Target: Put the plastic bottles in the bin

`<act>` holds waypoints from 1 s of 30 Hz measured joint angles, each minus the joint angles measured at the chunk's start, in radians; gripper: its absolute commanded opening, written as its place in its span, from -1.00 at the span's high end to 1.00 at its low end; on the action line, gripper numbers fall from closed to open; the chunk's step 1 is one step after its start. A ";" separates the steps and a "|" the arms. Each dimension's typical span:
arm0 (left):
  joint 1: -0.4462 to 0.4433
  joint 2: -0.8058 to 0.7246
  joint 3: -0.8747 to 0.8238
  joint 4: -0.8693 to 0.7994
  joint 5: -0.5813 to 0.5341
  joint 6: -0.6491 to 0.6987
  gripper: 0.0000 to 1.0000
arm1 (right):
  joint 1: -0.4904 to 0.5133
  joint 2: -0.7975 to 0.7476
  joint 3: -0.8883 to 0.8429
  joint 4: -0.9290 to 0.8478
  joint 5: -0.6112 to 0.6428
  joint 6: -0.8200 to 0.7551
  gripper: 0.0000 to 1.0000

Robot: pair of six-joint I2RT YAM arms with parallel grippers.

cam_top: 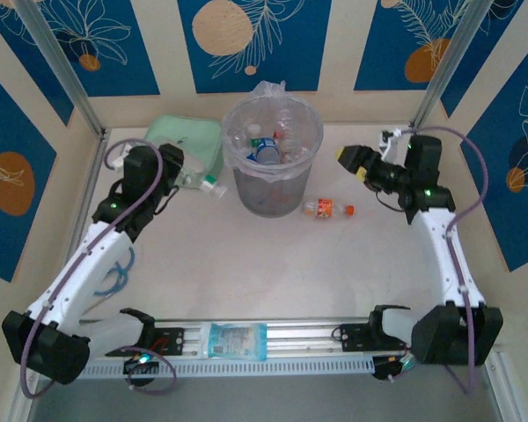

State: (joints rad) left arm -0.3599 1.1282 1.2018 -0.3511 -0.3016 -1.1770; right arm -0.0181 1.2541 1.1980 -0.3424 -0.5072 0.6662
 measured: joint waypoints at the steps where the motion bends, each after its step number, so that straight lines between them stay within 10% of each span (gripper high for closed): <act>1: 0.000 0.003 0.030 -0.005 0.001 0.012 0.35 | 0.015 0.031 0.029 0.003 0.002 0.003 -0.61; 30: -0.171 0.792 0.985 -0.095 0.138 0.468 0.21 | -0.096 -0.095 -0.068 -0.071 0.027 -0.012 -0.62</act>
State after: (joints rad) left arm -0.5308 1.9205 2.1868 -0.4458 -0.1638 -0.7086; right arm -0.1143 1.1587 1.1297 -0.4137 -0.4797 0.6540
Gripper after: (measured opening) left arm 0.456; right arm 0.810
